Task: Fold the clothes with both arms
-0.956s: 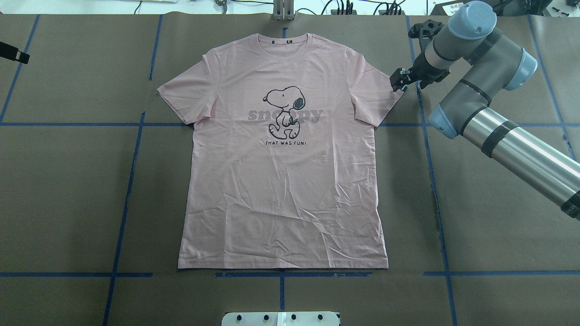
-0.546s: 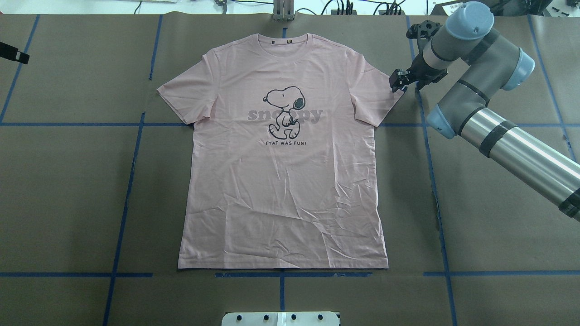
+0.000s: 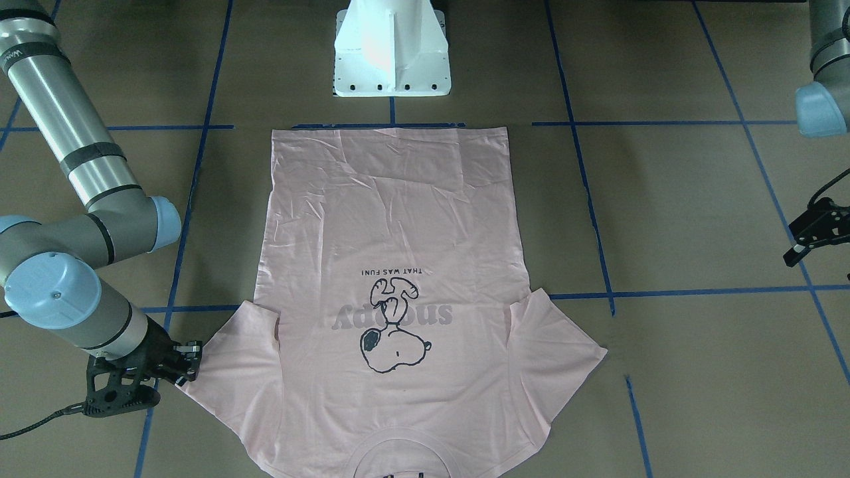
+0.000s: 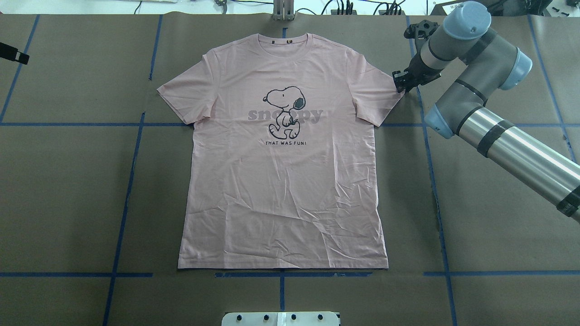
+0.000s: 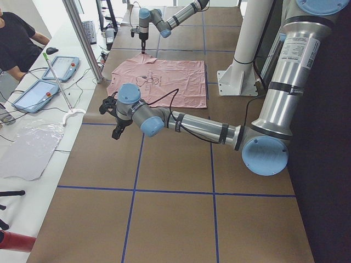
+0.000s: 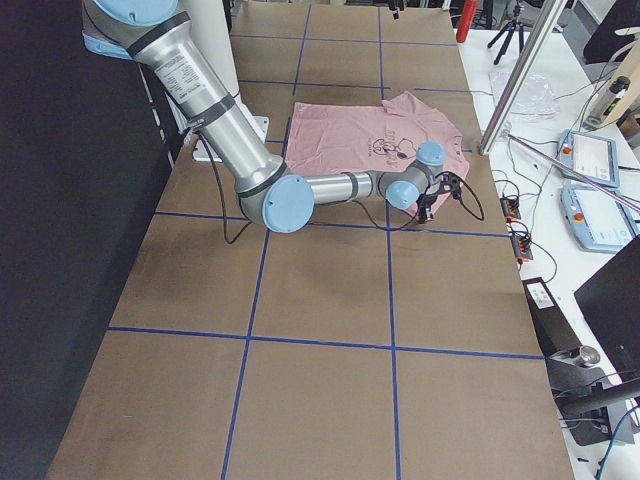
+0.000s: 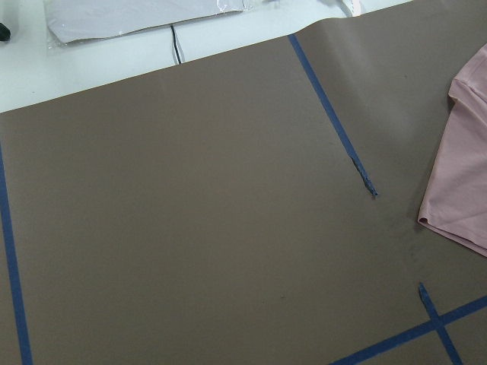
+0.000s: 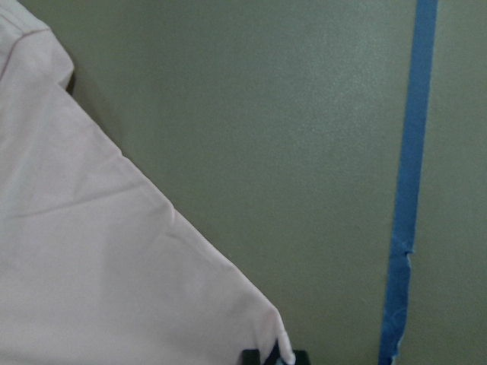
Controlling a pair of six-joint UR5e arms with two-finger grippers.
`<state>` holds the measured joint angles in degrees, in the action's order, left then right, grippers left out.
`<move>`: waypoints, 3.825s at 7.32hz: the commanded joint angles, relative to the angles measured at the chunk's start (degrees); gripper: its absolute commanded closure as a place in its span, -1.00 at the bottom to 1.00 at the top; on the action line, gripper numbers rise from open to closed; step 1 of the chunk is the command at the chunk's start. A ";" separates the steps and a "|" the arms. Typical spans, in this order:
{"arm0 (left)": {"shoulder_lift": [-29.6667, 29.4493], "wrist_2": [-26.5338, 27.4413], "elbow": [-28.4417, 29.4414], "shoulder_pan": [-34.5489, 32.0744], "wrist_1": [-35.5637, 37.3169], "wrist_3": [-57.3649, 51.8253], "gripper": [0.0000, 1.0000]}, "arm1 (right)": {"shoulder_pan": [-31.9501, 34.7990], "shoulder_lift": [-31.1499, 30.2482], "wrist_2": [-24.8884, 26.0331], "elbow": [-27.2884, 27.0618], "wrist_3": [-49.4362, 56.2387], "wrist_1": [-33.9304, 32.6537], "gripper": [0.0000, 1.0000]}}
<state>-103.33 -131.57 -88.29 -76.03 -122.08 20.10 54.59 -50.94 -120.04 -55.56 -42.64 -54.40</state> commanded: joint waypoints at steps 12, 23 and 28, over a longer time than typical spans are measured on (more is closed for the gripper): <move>0.06 0.00 0.22 0.00 0.00 0.03 -1.00 | -7.31 16.40 8.42 4.06 -6.40 -0.44 1.00; -16.52 29.31 10.47 25.02 -0.61 38.93 -0.99 | -0.39 -2.01 -5.26 -34.04 -9.40 -32.43 -1.00; -19.00 30.85 20.96 28.04 -10.55 39.05 -0.74 | 2.45 -5.13 -7.31 -35.06 -5.44 -32.26 -1.00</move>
<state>-121.94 -100.79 -67.99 -48.70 -132.30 59.12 56.93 -55.89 -127.36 -90.63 -48.19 -86.69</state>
